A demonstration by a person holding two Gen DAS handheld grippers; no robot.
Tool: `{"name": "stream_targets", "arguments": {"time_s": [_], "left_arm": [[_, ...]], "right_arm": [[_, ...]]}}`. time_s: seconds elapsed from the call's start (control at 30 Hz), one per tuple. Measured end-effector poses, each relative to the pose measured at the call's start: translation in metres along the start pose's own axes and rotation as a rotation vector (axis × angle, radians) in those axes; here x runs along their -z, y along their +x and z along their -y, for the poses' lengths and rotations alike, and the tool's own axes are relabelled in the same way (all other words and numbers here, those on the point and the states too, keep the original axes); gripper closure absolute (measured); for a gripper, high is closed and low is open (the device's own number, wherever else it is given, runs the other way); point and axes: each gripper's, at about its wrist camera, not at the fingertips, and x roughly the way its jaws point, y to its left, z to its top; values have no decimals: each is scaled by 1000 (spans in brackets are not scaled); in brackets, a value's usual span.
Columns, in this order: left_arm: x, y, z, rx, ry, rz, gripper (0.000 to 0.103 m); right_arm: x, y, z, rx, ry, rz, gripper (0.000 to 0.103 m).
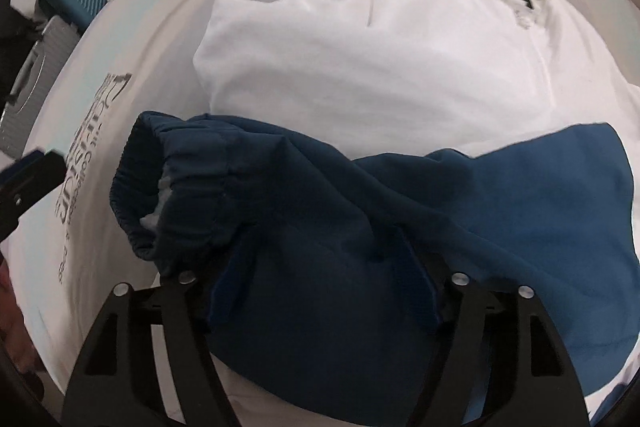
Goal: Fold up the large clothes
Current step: 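Lay the blue cuff onto the jacket and open the right tool, then grasp the white hood edge with both tools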
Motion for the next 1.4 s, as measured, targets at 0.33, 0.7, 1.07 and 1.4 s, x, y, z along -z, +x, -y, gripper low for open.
{"name": "stream_targets", "arguments": {"time_s": [0.33, 0.7, 1.07, 1.4], "left_arm": [[-96, 25, 64, 146, 125, 18, 10], [-255, 120, 181, 302, 312, -64, 8], [-310, 221, 213, 296, 235, -105, 8], [-325, 271, 212, 323, 114, -136, 6]], "right_arm": [[-93, -95, 115, 20, -82, 100, 23], [-233, -77, 258, 72, -59, 110, 13], [-295, -8, 313, 7, 84, 126, 7], [-326, 35, 323, -52, 136, 79, 20]]}}
